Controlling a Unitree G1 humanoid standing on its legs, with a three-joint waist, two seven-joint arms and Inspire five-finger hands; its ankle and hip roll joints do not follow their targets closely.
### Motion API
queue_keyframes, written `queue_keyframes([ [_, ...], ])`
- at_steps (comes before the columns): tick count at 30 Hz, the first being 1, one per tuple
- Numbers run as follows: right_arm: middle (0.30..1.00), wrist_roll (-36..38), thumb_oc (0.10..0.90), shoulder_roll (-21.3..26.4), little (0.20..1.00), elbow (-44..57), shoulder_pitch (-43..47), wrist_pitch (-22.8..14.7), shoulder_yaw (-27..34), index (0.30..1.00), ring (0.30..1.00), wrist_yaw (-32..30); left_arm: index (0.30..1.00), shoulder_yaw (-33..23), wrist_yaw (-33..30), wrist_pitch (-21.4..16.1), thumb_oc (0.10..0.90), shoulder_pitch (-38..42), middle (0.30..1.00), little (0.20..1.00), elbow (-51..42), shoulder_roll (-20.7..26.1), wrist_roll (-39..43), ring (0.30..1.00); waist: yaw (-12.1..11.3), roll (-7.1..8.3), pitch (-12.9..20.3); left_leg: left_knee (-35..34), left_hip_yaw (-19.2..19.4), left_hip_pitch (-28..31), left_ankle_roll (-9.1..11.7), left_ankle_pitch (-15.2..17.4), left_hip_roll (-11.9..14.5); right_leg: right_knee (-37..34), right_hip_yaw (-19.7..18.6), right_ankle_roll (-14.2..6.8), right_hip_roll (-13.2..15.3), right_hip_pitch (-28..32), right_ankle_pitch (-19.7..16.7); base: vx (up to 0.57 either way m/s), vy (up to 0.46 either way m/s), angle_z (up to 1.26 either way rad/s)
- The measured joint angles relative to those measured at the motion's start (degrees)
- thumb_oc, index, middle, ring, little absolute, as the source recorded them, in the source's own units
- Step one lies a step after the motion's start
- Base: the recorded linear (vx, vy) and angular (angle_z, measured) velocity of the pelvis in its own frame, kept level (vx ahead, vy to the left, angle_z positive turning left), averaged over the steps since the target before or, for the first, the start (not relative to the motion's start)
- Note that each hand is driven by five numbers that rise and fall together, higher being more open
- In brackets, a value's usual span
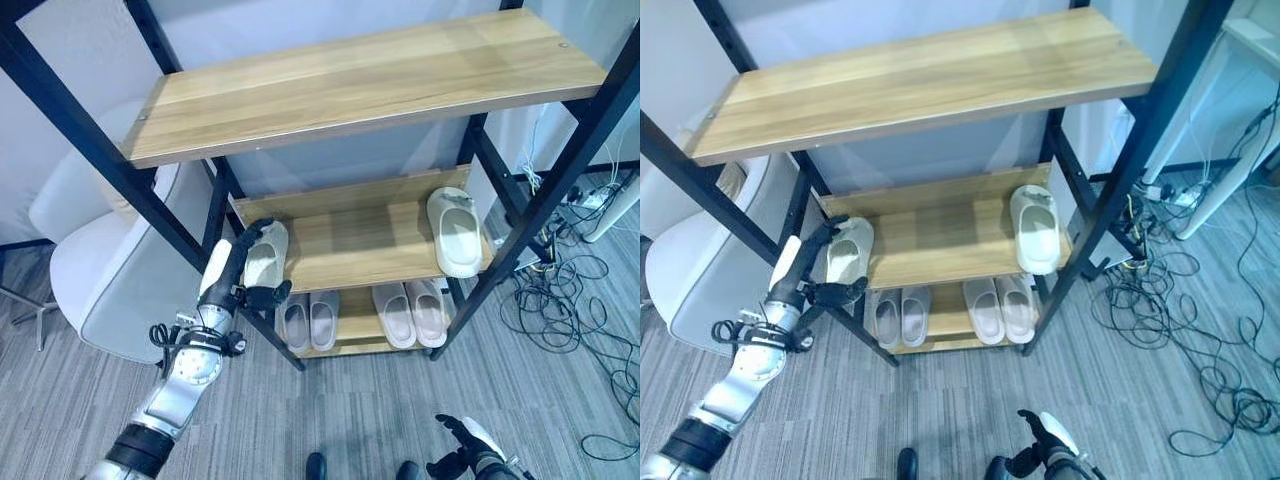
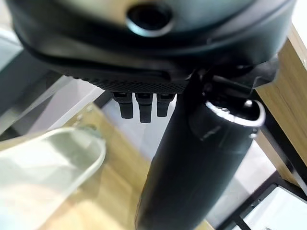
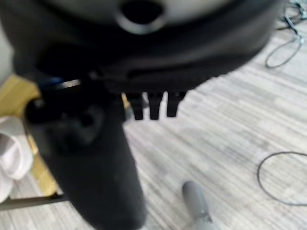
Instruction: Arrange the slippers neatly on the shoe rack.
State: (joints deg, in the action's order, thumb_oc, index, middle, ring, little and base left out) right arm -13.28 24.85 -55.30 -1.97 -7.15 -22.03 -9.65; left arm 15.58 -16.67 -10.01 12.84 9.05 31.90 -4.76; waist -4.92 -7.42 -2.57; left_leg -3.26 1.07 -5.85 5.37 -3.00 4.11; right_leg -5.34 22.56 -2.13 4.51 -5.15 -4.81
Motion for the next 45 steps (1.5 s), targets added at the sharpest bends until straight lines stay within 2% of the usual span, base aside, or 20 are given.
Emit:
queue_keyframes([
  [4,0.9,0.63,0.8,0.99,0.9,1.79,2.11,0.02,-0.11,0.9,0.9,1.98,0.9,2.39,-0.42,1.72,0.8,10.4,0.9,0.9,6.04,8.12,-7.02,0.9,0.94,0.39,-1.01,0.04,0.64,-3.47,0.33,-0.84,0.01,0.01,-0.87,0.26,0.02,-3.9,-1.2,-0.06,0.002,-0.11],
  [6,0.9,0.9,0.8,1.4,0.9,2.33,2.75,-0.21,-0.16,0.9,0.9,2.07,0.9,3.05,-0.93,2.36,0.8,13.25,0.9,0.9,7.34,9.71,-9.7,0.9,1.32,0.54,-1.96,0.03,0.9,-3.83,0.3,-0.97,0.04,0.01,-1.05,0.41,-0.01,-4.44,-1.41,-0.03,0.0,-0.05],
  [8,0.9,1.03,0.8,1.71,0.9,2.35,3.69,-0.2,-0.22,0.9,0.9,2.17,0.9,7.19,-1.17,3.07,0.8,18.41,0.9,0.9,9.39,13.84,-14.04,0.9,1.33,0.82,-2.15,0.0,1.35,-5.51,0.26,-1.37,0.08,0.02,-1.23,0.65,-0.04,-6.27,-1.8,-0.02,0.001,-0.06],
  [10,0.9,1.13,0.8,1.72,0.9,2.35,4.52,-0.19,-0.38,0.9,0.9,2.37,0.9,7.67,-1.33,3.37,0.8,19.99,0.9,0.9,9.91,14.65,-16.73,0.9,1.38,0.96,-2.3,-0.02,1.65,-6.03,0.17,-1.45,0.04,0.02,-2.05,0.77,-0.05,-7.16,-2.14,-0.02,0.003,-0.14],
  [13,0.9,1.25,0.8,2.2,0.9,3.42,5.2,-0.22,-1.79,0.9,0.9,3.2,0.9,13.71,-1.48,3.94,0.8,25.0,0.9,0.9,12.12,17.28,-20.75,0.9,1.92,1.12,-2.4,-0.02,1.82,-6.57,0.17,-1.46,0.02,0.03,-2.31,0.77,-0.05,-7.76,-2.2,-0.02,0.004,-0.04],
  [15,0.9,1.46,0.8,2.24,0.9,4.81,5.93,-0.8,-2.25,0.9,0.9,3.27,0.9,15.86,-1.44,3.91,0.8,27.15,0.9,0.9,12.86,18.68,-23.36,0.9,2.77,1.32,-2.57,-0.01,2.01,-7.03,0.16,-1.46,0.05,0.03,-2.46,0.76,-0.06,-8.32,-2.32,0.0,0.009,-0.05],
  [20,0.9,3.09,0.8,2.41,0.9,6.47,6.33,-1.27,-2.32,0.9,0.9,3.7,0.9,17.32,-1.4,3.95,0.8,29.43,0.9,0.9,13.66,19.01,-26.96,0.9,3.32,2.19,-3.21,-0.01,2.6,-6.97,0.16,-1.46,0.07,0.03,-2.67,0.76,-0.07,-8.48,-2.32,0.0,0.003,-0.04],
  [26,0.9,3.6,0.8,2.77,0.9,6.65,6.91,-1.63,-2.49,0.9,0.9,4.39,0.9,24.54,-0.95,3.85,0.8,33.1,0.9,0.9,15.44,20.67,-30.37,0.9,3.37,2.51,-3.42,-0.01,2.76,-6.98,0.16,-1.46,-0.02,0.04,-2.75,0.76,0.0,-8.5,-2.32,0.0,0.0,0.0],
  [35,0.9,3.66,0.8,2.81,0.9,6.69,6.95,-2.0,-2.47,0.9,0.9,4.4,0.9,24.77,0.61,3.73,0.8,33.09,0.9,0.9,15.79,20.96,-30.84,0.9,3.4,3.21,-4.09,-0.03,2.88,-6.96,0.16,-1.46,0.0,0.04,-3.08,0.77,-0.01,-8.55,-2.33,0.0,0.0,-0.01],
  [45,0.9,3.87,0.8,2.91,0.9,6.76,7.51,-2.09,-3.24,0.9,0.9,4.49,0.9,32.76,2.6,2.62,0.8,39.04,0.9,0.9,17.93,26.05,-33.68,0.9,2.96,3.15,-4.17,-0.03,3.01,-6.59,0.17,-1.46,0.01,0.04,-3.15,0.79,-0.02,-8.29,-2.35,0.0,-0.001,0.0],
])
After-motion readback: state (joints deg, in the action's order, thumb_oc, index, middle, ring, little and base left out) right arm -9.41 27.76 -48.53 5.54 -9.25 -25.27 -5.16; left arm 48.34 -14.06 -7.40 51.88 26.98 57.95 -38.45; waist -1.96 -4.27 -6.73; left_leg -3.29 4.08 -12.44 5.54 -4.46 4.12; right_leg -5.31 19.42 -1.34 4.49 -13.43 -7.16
